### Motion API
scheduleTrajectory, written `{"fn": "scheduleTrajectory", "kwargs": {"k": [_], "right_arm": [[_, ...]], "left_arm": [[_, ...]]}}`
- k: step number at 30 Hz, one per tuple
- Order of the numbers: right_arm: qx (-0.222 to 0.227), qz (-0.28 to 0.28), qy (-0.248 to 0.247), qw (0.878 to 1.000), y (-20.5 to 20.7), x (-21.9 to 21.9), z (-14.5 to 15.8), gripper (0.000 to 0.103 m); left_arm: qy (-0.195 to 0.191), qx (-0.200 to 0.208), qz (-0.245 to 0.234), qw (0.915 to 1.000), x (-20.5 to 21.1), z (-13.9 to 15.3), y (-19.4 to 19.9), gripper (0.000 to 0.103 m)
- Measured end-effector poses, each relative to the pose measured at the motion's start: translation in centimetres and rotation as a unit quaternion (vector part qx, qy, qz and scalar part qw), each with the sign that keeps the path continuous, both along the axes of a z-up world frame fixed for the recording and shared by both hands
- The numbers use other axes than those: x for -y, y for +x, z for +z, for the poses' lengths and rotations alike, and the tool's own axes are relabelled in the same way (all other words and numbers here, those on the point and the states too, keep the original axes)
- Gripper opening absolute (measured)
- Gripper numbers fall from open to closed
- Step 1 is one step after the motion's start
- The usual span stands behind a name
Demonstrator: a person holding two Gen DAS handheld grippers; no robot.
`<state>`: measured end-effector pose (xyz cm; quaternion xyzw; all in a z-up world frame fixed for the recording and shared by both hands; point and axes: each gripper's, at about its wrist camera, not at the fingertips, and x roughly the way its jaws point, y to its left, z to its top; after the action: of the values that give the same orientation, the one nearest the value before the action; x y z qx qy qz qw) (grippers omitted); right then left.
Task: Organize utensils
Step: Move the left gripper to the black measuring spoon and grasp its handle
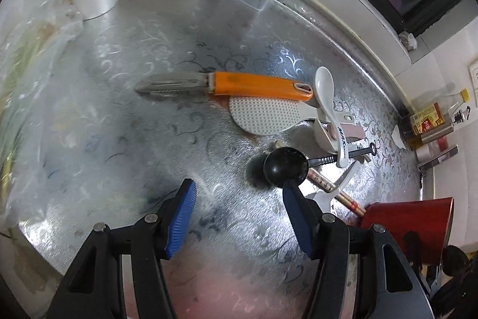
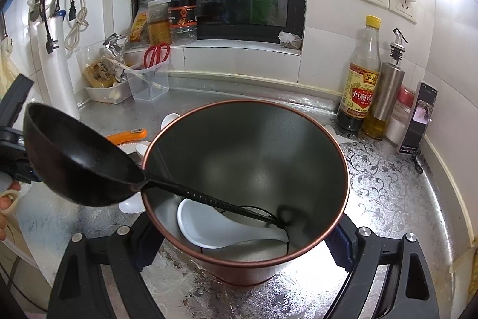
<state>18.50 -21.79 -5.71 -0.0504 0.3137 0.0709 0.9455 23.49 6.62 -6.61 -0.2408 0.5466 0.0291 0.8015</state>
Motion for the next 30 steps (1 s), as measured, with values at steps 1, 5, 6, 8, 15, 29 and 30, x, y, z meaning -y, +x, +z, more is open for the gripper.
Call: {"fn": "scheduleTrajectory", "kwargs": {"k": [1,5,6,8,15,29,30], "right_arm": [[0.000,0.000,-0.001,1.000,0.0,0.0,0.0,0.092],[0.001,-0.002,-0.002,1.000,0.1,0.1,0.0,0.092],[0.001,-0.002,-0.002,1.000,0.1,0.1,0.0,0.092],[0.001,-0.002,-0.001,1.000,0.1,0.2,0.0,0.092],[0.001,-0.001,-0.002,1.000,0.1,0.1,0.0,0.092],[0.002,-0.001,-0.006,1.000,0.0,0.0,0.0,0.092],[0.002,-0.001,-0.006,1.000,0.0,0.0,0.0,0.092]], "left_arm": [[-0.002,0.000,-0.003,1.0000,0.3,-0.2,0.3,0.061],[-0.009,-0.002,-0.014,0.9999,1.1,-0.7,1.3,0.057],[-0.008,-0.006,-0.015,0.9998,1.3,-0.9,1.5,0.051],[-0.011,-0.010,-0.018,0.9997,1.5,-1.3,1.9,0.047],[-0.006,-0.012,-0.027,0.9996,2.7,-2.2,3.1,0.037],[-0.001,0.009,-0.023,0.9997,3.0,-3.0,2.9,0.005],[-0.001,0.013,-0.022,0.9997,2.9,-2.8,2.7,0.005]]}}
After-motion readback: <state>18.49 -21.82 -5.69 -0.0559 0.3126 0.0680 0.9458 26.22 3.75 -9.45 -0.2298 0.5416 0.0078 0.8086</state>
